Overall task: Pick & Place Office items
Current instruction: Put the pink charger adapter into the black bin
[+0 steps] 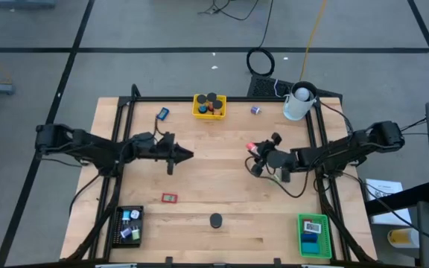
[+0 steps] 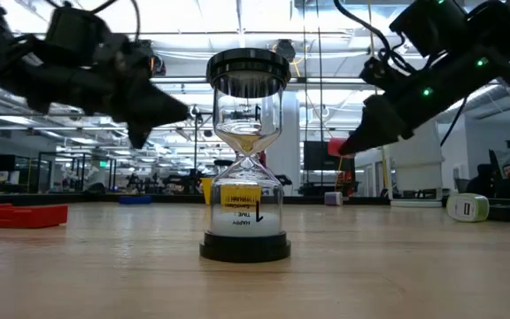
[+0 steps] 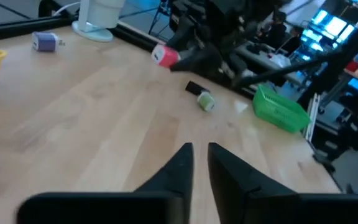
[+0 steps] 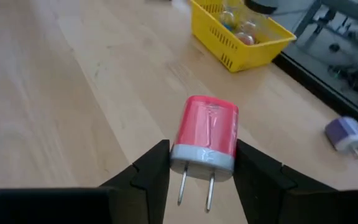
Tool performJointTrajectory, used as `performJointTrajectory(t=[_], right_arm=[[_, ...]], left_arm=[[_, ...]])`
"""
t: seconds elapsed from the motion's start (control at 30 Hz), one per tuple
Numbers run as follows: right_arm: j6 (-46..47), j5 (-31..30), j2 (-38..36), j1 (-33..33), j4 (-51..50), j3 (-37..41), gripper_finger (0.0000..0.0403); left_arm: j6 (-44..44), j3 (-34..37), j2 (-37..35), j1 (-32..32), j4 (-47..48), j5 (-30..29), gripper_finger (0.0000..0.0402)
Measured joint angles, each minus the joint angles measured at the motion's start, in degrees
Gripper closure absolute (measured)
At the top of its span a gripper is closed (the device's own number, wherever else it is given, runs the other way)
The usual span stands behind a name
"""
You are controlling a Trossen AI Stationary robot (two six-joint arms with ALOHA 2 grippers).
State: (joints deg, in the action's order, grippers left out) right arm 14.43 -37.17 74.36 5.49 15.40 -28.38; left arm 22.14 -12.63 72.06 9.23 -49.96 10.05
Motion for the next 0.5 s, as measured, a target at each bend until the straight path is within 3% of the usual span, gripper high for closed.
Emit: performJointTrajectory(t=[0.2, 0.37, 0.5], right_arm=[[-6.45, 1.86, 5.75, 0.01, 7.19, 0.02, 0.0260], [-11.82, 2.97, 10.22, 1.42, 12.44, 0.04, 0.0257], [-17.19, 2.98, 13.73, 1.97, 15.20, -0.89, 0.0256]], left_arm=[[0.91, -10.03, 8.77, 0.92, 0.29, 0.44, 0.0280], [2.71, -13.93, 16.45, 2.73, -0.11, 0.81, 0.0220], [7.76, -15.16, 23.54, 4.55, -8.42, 5.69, 0.0182]])
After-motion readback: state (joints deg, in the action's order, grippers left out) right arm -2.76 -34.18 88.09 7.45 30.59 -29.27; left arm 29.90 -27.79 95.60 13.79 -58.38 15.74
